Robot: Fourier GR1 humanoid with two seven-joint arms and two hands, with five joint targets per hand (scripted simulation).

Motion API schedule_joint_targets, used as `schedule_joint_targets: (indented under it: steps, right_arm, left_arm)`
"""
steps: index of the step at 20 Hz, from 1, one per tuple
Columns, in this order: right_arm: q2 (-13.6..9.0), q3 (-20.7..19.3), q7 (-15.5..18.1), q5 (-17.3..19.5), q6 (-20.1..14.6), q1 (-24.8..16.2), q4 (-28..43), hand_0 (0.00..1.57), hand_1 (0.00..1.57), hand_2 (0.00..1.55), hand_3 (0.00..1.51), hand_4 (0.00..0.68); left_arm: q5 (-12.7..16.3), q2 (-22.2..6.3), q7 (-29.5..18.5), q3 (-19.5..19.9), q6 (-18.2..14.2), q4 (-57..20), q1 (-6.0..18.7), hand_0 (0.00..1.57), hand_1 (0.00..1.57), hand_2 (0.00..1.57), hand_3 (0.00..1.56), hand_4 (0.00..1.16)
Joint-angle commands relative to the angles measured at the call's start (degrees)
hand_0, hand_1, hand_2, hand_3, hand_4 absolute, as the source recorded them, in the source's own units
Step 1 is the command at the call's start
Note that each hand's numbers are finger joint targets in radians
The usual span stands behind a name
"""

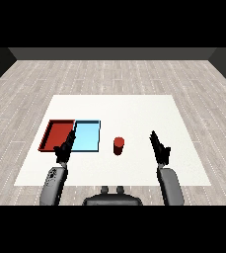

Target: Pick the red can and put it in the red box

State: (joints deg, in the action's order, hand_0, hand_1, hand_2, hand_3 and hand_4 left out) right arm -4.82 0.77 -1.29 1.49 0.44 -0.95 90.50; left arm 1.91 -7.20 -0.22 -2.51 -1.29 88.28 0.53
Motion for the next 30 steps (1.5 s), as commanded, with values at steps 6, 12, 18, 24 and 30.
schedule_joint_targets:
  steps: [6, 12, 18, 24, 30]
  right_arm:
    - [2.8, 0.5, 3.8, 2.2, -1.9, -1.8, -1.4, 0.0, 0.0, 0.0, 0.0, 0.0]
    - [0.3, -4.0, 21.4, -4.4, 4.8, -0.8, 0.1, 0.0, 0.0, 0.0, 0.0, 0.0]
    - [2.5, -1.6, 22.3, -3.1, 4.3, -1.9, 1.5, 0.0, 0.0, 0.0, 0.0, 0.0]
    - [2.2, -2.5, 20.2, -4.5, 5.3, 0.1, -0.4, 0.0, 0.0, 0.0, 0.0, 0.0]
    - [1.9, -2.9, 20.2, -5.5, 6.2, 2.4, -4.3, 0.0, 0.0, 0.0, 0.0, 0.0]
  left_arm:
    - [-1.8, 0.8, 1.9, 3.1, 0.5, -2.0, 3.7, 0.0, 0.0, 0.0, 0.0, 0.0]
    - [2.1, 3.6, -19.7, 2.8, 2.6, 8.0, -1.6, 0.0, 0.0, 0.0, 0.0, 0.0]
    - [2.1, 2.6, -22.6, 5.5, 4.1, 0.5, 2.4, 0.0, 0.0, 0.0, 0.0, 0.0]
    - [-0.2, 5.6, -23.8, 2.3, 2.0, 5.2, -1.5, 0.0, 0.0, 0.0, 0.0, 0.0]
    - [4.7, 2.8, -22.9, 6.6, 6.2, 2.5, 0.7, 0.0, 0.0, 0.0, 0.0, 0.0]
